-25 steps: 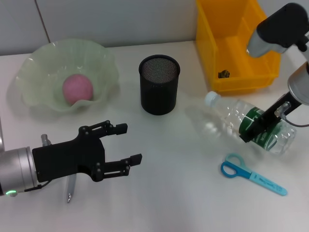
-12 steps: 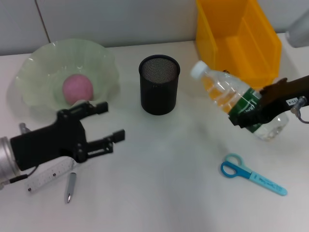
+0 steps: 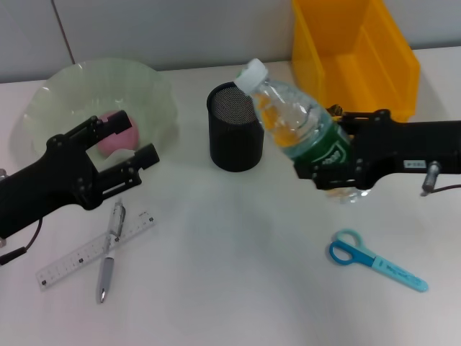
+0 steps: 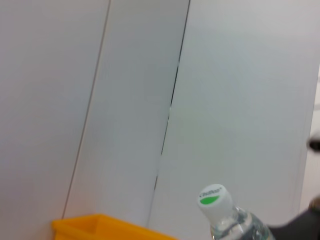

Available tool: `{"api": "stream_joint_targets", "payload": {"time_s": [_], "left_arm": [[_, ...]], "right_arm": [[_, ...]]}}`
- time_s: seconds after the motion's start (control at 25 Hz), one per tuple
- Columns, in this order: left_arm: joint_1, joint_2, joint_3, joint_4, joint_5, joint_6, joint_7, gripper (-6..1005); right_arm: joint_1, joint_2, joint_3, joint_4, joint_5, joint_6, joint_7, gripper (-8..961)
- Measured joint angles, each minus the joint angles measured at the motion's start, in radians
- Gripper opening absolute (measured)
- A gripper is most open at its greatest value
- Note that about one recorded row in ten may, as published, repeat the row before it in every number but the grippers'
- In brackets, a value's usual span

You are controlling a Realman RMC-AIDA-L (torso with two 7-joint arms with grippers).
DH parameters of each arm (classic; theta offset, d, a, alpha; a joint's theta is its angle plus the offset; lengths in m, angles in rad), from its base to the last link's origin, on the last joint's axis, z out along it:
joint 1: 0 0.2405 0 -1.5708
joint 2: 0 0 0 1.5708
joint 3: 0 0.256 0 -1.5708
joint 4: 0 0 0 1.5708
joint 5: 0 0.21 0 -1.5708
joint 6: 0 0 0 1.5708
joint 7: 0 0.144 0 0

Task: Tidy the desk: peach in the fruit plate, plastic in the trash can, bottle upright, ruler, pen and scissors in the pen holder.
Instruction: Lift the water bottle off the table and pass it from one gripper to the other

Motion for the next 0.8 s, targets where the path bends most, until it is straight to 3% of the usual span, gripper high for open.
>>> {"api": "stream_joint_targets", "payload": {"time_s": [0.4,0.8], "left_arm": [[-0.027,-0.004,-0.01,-0.054,-0.048,0.053,-0.058,810],[-0.054,-0.005,-0.002,-0.086,-0.049,0.059,-0.061,811]], "right_arm": [[0.043,-0.002,-0.035,0.254,0.222,-0.023,-0.313,777],[0.106,0.0,-0.062,0.379,0.287,-0.026,-0.408,779]]}}
